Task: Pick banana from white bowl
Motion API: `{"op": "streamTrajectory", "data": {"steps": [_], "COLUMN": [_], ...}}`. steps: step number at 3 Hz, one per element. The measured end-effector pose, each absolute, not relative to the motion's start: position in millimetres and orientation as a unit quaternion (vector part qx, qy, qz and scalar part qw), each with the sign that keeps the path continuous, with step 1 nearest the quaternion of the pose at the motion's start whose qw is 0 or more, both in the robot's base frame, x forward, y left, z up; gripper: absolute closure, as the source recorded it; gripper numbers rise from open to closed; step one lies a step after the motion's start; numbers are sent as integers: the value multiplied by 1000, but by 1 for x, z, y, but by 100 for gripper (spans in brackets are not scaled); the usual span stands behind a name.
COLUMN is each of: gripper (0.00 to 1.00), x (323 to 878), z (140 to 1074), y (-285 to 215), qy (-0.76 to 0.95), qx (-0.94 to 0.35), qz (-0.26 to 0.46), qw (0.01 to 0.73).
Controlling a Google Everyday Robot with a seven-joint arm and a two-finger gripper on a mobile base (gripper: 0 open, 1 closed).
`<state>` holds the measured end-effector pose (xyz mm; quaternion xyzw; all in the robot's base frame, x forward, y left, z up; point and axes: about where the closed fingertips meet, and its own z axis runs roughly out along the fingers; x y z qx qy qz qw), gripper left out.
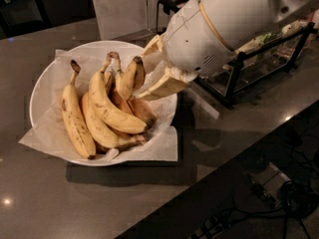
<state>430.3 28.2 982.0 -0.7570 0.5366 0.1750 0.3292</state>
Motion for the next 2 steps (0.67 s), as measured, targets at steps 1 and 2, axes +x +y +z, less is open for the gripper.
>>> {"op": "streamTrajectory", "data": {"steps": [1, 2], "gripper": [100, 100], "x": [420, 414], "z": [997, 1001], "y": [14, 2], "qy": [509, 486], "qx": [-756, -748], "qz": [197, 232], "qw": [362, 387]}}
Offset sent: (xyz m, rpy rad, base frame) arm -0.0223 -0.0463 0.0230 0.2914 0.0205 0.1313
